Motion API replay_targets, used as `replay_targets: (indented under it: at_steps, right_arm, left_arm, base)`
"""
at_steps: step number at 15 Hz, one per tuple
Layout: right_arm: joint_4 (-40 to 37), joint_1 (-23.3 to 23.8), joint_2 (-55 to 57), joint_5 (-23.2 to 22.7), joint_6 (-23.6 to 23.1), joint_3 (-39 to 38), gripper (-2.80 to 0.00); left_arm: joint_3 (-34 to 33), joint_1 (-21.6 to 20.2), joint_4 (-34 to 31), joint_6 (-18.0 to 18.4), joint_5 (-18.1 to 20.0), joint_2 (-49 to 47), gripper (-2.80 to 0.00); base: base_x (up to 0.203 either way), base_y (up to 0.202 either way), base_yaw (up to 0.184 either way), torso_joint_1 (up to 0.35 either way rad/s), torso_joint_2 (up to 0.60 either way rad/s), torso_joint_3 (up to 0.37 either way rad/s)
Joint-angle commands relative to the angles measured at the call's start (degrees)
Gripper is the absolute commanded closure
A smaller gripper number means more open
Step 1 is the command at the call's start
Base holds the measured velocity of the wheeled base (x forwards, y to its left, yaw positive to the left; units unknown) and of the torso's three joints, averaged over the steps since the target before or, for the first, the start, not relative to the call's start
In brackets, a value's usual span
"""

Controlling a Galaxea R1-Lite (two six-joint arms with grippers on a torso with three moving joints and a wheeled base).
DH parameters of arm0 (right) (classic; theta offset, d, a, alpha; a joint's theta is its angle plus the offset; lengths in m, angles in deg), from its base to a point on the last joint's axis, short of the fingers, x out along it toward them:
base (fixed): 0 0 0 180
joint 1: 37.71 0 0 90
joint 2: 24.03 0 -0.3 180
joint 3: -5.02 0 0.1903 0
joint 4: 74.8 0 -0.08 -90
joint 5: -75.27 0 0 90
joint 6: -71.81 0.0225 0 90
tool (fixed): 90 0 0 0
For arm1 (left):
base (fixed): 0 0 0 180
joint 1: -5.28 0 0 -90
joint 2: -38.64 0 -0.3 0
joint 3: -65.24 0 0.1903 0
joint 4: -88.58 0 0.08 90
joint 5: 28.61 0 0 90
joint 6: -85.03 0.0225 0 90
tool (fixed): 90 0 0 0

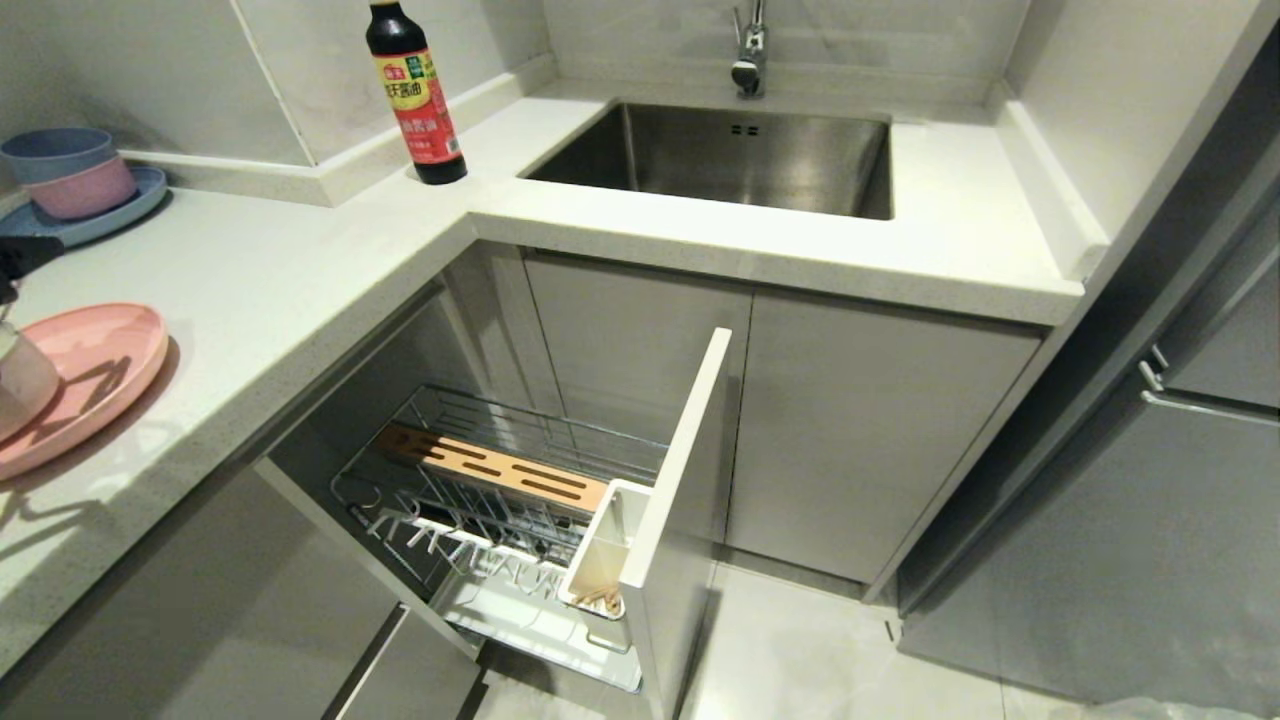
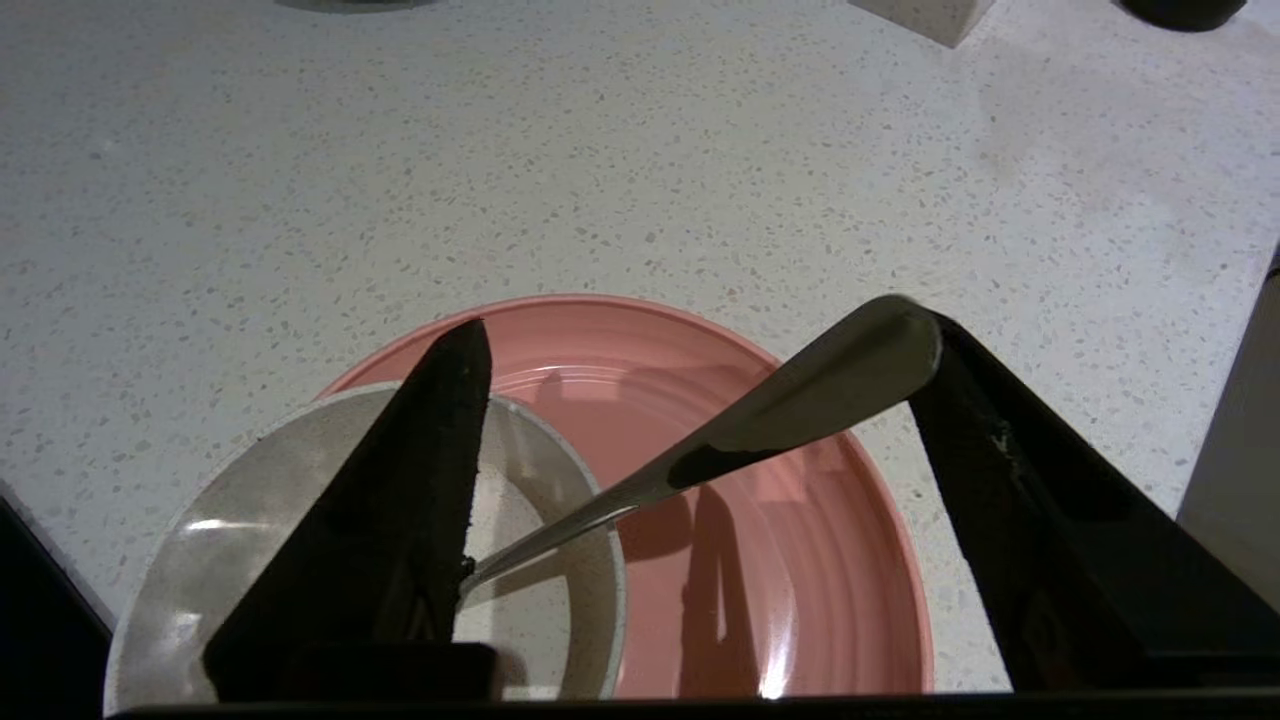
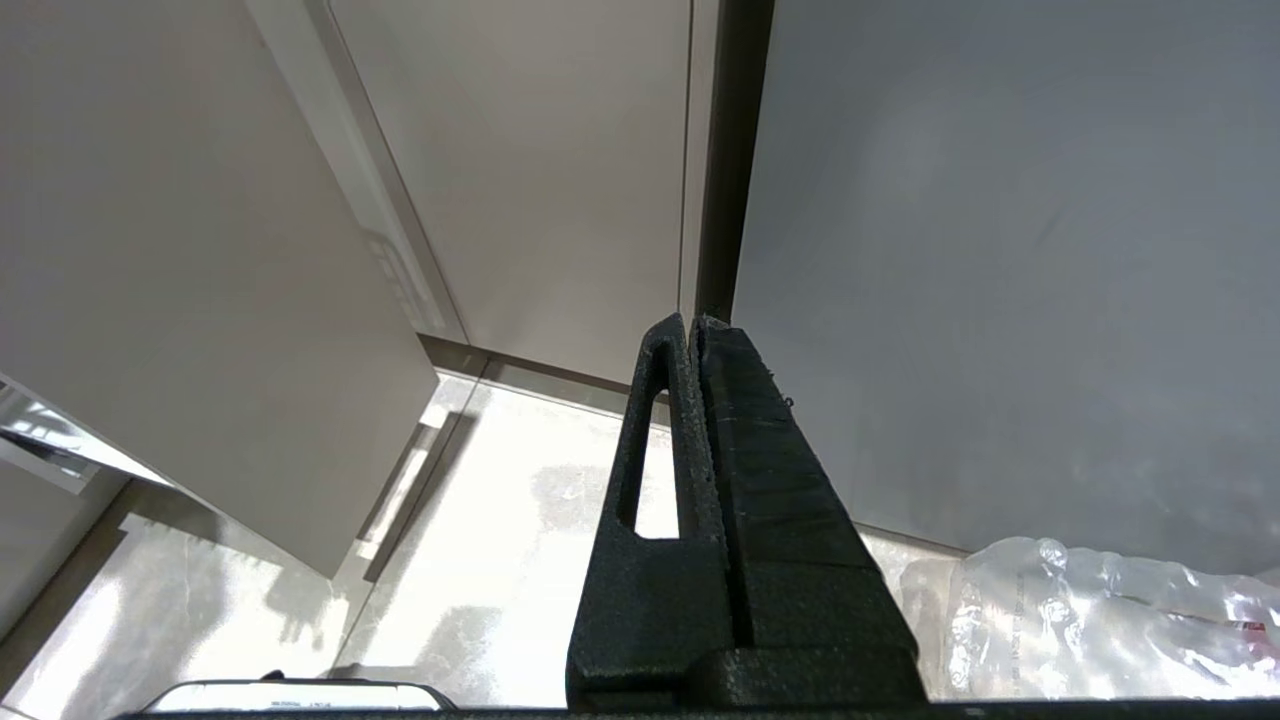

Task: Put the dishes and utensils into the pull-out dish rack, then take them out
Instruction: Take the chopsticks out of the cupboard

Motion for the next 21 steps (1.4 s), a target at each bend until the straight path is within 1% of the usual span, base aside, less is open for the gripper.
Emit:
replay_targets:
  at_steps: [1, 3, 5, 7, 12, 13, 16, 18, 19, 21]
  right_arm:
    - [0.02, 0.06, 0.03, -0.04, 0.00, -0.05, 0.00]
    - [-0.04, -0.02, -0.04, -0.04, 0.00, 0.04, 0.00]
    - [-0.04, -0.02, 0.05, -0.01, 0.00, 0.03, 0.00]
    - [-0.03, -0.02, 0.03, 0.01, 0.00, -0.03, 0.00]
    - [-0.03, -0.02, 0.04, 0.00, 0.00, 0.00, 0.00]
    - [-0.04, -0.02, 0.04, -0.04, -0.01, 0.04, 0.00]
    - [-0.04, -0.02, 0.05, -0.04, 0.00, 0.03, 0.00]
    - [-0.01, -0.02, 0.03, 0.00, 0.00, 0.03, 0.00]
    - [-0.04, -0.02, 0.00, -0.02, 0.00, 0.02, 0.00]
    - [-0.04, -0.02, -0.02, -0.03, 0.00, 0.02, 0.00]
  left_arm:
    - [-0.10, 0.25, -0.31, -0.04, 0.03, 1.03, -2.80]
    - [-0.02, 1.24, -4.05, 0.57, 0.03, 2.86, -2.80]
    - [-0.42, 1.71, -7.20, 2.71, 0.10, 4.22, -2.80]
    - [-0.52, 2.21, -9.55, 3.22, 0.12, 5.33, -2.80]
    - [-1.16, 2.84, -12.67, 3.39, 0.02, 8.87, -2.80]
    - [-1.34, 3.12, -13.80, 3.39, 0.02, 10.64, 0.00]
    - [-2.78, 4.05, -14.33, 2.88, -0.12, 16.59, 0.00]
    - [-3.47, 5.68, -14.16, 2.60, -0.28, 20.68, 0.00]
    - [-3.44, 7.18, -14.08, 1.91, -0.81, 22.72, 0.00]
    - [-2.03, 13.39, -13.78, -0.75, -3.81, 25.67, 0.00]
  base:
    - [0.000, 0.000, 0.000, 0.000, 0.00, 0.000]
    - [0.000, 0.000, 0.000, 0.000, 0.00, 0.000]
    - [0.000, 0.000, 0.000, 0.000, 0.00, 0.000]
    - [0.000, 0.000, 0.000, 0.000, 0.00, 0.000]
    - [0.000, 0.000, 0.000, 0.000, 0.00, 0.000]
    - [0.000, 0.000, 0.000, 0.000, 0.00, 0.000]
    - [0.000, 0.000, 0.000, 0.000, 0.00, 0.000]
    - [0.000, 0.000, 0.000, 0.000, 0.00, 0.000]
    - [0.000, 0.000, 0.000, 0.000, 0.00, 0.000]
    - [0.000, 0.000, 0.000, 0.000, 0.00, 0.000]
